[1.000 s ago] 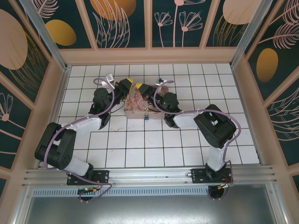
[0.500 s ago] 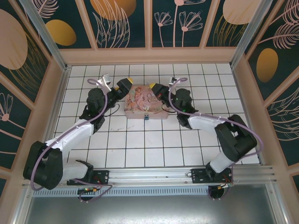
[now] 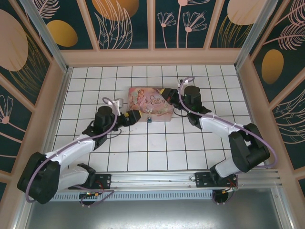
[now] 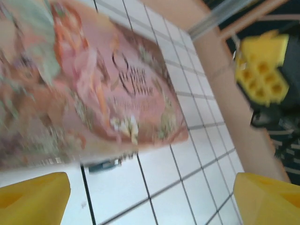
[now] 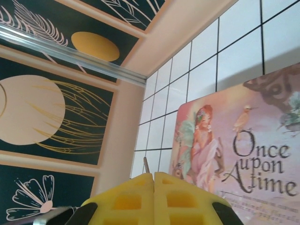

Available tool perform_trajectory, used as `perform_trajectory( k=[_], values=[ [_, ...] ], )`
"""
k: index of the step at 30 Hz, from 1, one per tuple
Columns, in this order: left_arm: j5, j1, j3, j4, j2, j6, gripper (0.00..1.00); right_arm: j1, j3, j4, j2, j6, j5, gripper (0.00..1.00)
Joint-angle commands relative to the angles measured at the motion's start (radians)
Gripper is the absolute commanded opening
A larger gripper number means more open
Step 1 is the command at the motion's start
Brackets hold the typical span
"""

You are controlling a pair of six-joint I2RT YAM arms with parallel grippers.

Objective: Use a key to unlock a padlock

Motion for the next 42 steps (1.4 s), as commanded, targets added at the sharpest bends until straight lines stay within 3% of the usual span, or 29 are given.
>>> perform_trajectory(
  k=[1,10,16,25,42],
  values=[
    [-0.005,-0.044,-0.044,0.094,0.057,0.059,0.88,-0.012,-0.026,0.01,-0.025,-0.034,-0.048,0.0],
    [-0.059,-0.128,-0.069,0.281,0.248,0.129,0.81,-0.042,-0.085,0.135,0.005,-0.005,-0.091,0.0],
    [-0.114,-0.13,-0.077,0.361,0.308,0.175,0.79,-0.052,-0.076,0.208,0.062,0.013,-0.122,0.0],
    [-0.098,-0.138,-0.075,0.476,0.391,0.197,0.76,-0.067,-0.068,0.351,0.164,0.052,-0.157,0.0],
    [-0.104,-0.159,-0.06,0.611,0.528,0.215,0.72,-0.069,-0.066,0.464,0.271,0.105,-0.186,0.0]
  ],
)
